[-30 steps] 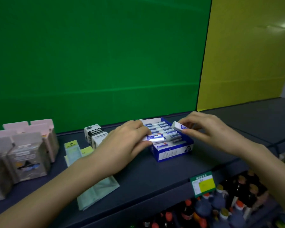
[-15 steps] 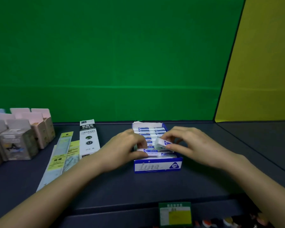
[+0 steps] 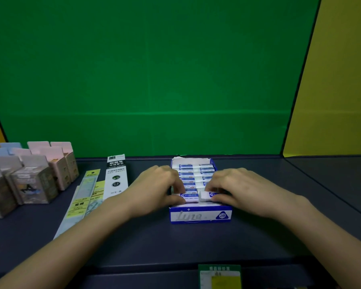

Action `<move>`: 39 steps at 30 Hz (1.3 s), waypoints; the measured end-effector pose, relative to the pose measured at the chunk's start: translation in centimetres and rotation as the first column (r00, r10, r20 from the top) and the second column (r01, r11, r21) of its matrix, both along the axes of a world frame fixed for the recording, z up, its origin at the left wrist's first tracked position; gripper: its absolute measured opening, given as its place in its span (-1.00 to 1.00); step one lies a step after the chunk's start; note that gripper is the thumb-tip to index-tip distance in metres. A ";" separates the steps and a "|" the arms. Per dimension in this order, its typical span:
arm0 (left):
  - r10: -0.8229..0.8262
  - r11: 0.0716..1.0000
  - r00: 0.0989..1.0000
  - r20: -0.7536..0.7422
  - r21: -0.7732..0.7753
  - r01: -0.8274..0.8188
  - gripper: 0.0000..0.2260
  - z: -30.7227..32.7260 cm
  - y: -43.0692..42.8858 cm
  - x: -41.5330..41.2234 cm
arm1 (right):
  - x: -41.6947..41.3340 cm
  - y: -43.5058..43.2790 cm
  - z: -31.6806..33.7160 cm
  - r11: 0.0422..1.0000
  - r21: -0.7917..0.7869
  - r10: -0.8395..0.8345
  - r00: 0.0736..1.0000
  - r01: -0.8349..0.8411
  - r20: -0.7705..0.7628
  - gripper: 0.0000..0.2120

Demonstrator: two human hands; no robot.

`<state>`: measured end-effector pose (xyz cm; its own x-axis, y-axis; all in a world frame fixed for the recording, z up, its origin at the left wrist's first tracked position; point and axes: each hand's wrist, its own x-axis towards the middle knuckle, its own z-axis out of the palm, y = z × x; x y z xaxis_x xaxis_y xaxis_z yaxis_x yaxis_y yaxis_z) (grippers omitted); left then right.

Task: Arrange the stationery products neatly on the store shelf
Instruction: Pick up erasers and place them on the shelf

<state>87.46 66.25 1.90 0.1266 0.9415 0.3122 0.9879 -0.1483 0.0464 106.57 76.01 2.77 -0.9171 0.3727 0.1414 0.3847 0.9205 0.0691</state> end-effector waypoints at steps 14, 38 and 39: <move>-0.017 1.000 0.999 0.034 -0.008 0.017 -0.80 -0.3 -0.2 0.1 | 0.0 0.6 -0.9 0.989 -0.149 -0.003 0.986 -0.022 -0.168 -0.77; 0.171 0.894 0.934 0.314 0.349 -0.281 -0.70 0.5 -9.9 -6.7 | -7.0 -4.1 2.1 0.957 -0.263 -0.001 0.909 -0.120 -0.416 -0.85; 0.208 0.892 0.928 0.310 0.328 -0.310 -0.73 0.4 -10.4 -7.7 | -8.0 -4.6 2.3 0.958 -0.263 -0.008 0.909 -0.112 -0.418 -0.84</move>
<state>79.74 55.88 2.26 -0.2392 0.7415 0.6268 0.9528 0.0550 0.2985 98.57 71.45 5.03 -0.8181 0.4052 0.4080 0.2741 0.8986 -0.3427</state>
